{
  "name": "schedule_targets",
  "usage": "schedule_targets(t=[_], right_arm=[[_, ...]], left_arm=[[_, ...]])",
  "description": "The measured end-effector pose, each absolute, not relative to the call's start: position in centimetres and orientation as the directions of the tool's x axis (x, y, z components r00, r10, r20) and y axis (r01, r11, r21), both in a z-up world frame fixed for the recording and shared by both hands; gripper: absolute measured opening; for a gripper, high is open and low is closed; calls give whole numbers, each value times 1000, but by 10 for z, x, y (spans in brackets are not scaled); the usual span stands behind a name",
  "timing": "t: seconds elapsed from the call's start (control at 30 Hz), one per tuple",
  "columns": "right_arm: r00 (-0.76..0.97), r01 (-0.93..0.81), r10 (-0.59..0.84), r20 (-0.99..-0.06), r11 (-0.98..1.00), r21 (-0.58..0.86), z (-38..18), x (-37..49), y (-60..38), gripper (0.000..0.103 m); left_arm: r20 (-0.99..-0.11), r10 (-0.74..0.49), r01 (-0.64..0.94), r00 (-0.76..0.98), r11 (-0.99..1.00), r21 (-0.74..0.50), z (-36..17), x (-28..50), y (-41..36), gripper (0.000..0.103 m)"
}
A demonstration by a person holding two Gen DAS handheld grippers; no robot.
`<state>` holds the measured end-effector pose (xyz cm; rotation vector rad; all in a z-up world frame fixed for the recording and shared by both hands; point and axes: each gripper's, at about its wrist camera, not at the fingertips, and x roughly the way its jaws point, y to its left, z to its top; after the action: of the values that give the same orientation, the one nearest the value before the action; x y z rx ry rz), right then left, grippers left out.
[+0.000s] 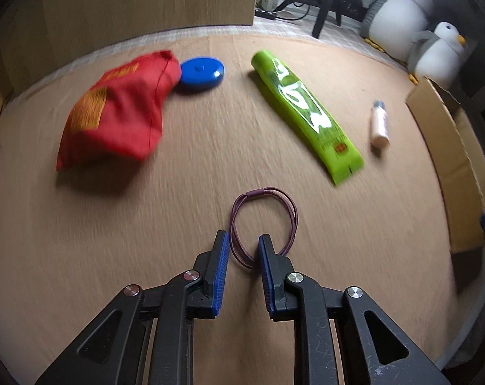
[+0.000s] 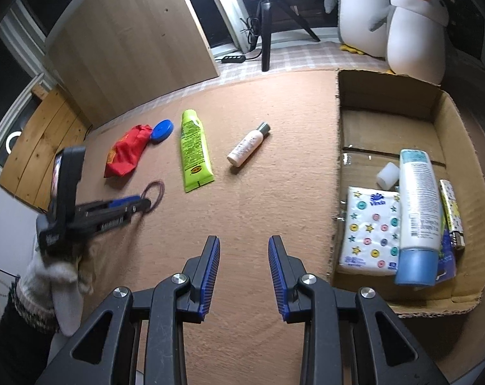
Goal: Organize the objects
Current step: 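Grasp the purple rubber band with the left tool while the right tool grasps the pink bottle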
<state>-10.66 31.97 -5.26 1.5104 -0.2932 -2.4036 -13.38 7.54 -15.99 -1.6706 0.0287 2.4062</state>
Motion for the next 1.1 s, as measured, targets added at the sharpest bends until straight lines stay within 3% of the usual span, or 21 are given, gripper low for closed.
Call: schedule_targets(t=[0.17,0.27,0.33,0.4,0.47,0.8,1.1], right_arm=[[-396,143,-350,-849,-937,320,-56,-109,311,29],[-389,153,-349,-853,-937,314,-59,-111,305,29],[-384,153,-349,-855,-937,314,-61,-113,303,29],[-379,152,-348,-857,-938,313,-62,-117,300,41],[-379,145,-349,-857,-937,318,-63,-122,299,50],[-337,70,-368,-867,-928,366,-74,-185,290,50],[-303,10,-267,-915,-961,277,-98,-243,285,50]], left_arm=[[-922,203,-207,-330,-968,-140,-158,-113,69,22],[-911,249,-189,-328,-962,-196,-154,-106,63,36],[-903,249,-176,-350,-964,-198,-150,-101,61,62],[-894,250,-176,-371,-965,-196,-147,-102,61,76],[-895,242,-181,-375,-966,-186,-146,-104,64,76],[-913,192,-213,-359,-970,-121,-152,-120,81,76],[-931,153,-231,-331,-970,-78,-160,-130,88,72]])
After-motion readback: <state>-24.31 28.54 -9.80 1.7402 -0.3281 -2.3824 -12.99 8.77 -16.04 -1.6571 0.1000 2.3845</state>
